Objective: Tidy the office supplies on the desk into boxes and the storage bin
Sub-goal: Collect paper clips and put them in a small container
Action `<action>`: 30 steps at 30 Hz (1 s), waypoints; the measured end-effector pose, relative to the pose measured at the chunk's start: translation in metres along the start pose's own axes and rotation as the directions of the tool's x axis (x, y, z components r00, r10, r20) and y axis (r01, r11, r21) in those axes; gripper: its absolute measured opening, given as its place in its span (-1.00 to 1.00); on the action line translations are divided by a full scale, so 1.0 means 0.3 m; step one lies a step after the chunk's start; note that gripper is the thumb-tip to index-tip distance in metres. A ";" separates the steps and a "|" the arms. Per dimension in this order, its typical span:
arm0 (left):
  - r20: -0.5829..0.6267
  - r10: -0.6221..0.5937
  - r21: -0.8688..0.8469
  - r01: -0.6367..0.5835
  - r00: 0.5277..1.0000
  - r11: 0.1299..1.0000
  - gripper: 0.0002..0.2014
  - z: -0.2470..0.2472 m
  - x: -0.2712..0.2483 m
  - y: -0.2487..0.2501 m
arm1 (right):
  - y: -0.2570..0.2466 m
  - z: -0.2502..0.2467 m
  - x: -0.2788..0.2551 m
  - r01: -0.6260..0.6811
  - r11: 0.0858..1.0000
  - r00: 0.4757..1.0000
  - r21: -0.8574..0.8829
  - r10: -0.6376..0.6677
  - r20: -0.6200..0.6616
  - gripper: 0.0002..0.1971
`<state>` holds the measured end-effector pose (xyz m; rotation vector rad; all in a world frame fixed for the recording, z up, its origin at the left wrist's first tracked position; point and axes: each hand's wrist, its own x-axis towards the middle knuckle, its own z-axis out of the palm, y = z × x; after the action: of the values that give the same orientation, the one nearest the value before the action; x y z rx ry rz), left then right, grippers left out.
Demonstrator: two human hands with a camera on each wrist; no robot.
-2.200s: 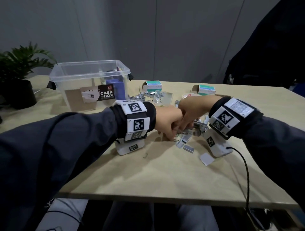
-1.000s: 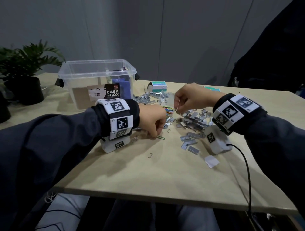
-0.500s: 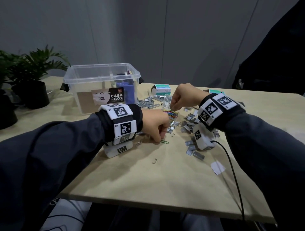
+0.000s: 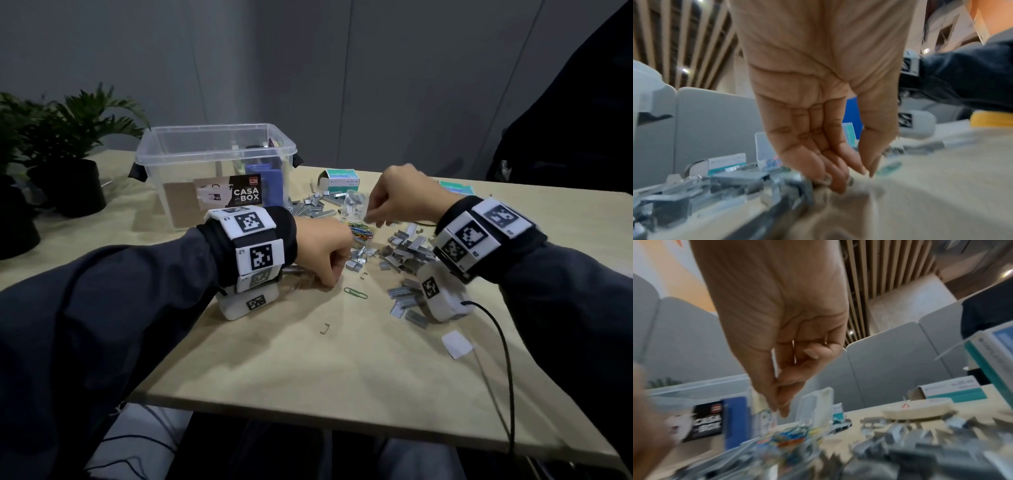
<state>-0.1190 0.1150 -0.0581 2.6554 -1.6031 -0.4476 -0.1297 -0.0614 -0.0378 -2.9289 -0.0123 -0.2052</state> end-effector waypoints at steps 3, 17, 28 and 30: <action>-0.031 -0.033 -0.144 0.028 0.999 0.989 -0.98 -0.030 -0.038 -0.047 | -0.051 -0.007 -0.071 0.082 0.996 0.967 0.041 -0.090 0.237 -0.84; 0.204 -0.373 -0.120 0.401 0.905 0.908 -0.62 0.002 -0.088 -0.082 | -0.229 0.072 -0.095 0.216 0.966 0.807 -0.140 -0.096 0.583 -0.84; 0.155 -0.207 -0.125 0.227 0.966 0.966 -0.91 0.028 -0.077 -0.102 | -0.173 0.059 -0.136 0.190 0.981 0.832 -0.044 -0.137 0.538 -0.89; 0.132 -0.190 -0.065 0.200 0.973 0.978 -0.85 0.027 -0.085 -0.094 | -0.172 0.058 -0.133 0.185 0.982 0.857 -0.028 -0.148 0.493 -0.90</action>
<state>-0.1077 0.1516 -0.0640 2.7876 -1.3237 -0.6793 -0.1679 -0.0072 -0.0497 -2.9654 -0.3437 0.5304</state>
